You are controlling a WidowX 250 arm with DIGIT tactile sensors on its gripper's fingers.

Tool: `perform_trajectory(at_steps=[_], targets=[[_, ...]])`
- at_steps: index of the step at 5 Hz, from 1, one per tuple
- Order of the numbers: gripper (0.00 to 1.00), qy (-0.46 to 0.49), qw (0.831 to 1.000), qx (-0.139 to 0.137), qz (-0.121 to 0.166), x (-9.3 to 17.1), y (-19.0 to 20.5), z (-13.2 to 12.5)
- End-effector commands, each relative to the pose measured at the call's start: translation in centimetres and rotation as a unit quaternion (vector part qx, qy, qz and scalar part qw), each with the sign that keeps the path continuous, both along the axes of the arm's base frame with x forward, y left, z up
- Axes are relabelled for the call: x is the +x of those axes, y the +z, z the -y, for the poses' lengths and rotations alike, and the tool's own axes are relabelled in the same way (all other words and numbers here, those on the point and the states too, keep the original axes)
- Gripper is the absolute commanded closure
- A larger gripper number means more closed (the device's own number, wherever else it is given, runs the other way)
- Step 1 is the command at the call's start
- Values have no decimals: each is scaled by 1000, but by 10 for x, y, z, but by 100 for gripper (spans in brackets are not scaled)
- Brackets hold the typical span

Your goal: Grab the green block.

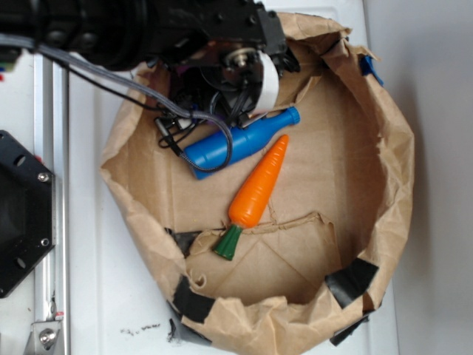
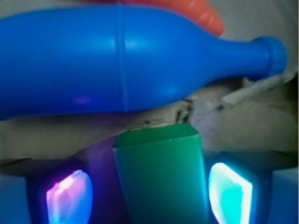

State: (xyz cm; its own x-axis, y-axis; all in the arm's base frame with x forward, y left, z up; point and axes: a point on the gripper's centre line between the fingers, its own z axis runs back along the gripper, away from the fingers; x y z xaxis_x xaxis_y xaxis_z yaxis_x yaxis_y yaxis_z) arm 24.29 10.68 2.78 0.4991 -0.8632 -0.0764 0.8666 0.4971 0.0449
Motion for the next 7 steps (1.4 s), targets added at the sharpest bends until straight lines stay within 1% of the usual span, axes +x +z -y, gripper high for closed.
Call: perform_trajectory(at_steps=[1,2,3,4,5,6,7], targets=[[100,-2,1000,1,27,7,9,11],[100,6,1000,0,30,10,12,11],[100,31,999,-13,41,16,27,12],[100,81,994,-51,61,22,65,20],[100,153,984,-60,70,29,101,35],[100,248,966,-55,37,36,124,56],[100,322,939,-101,70,31,131,71]])
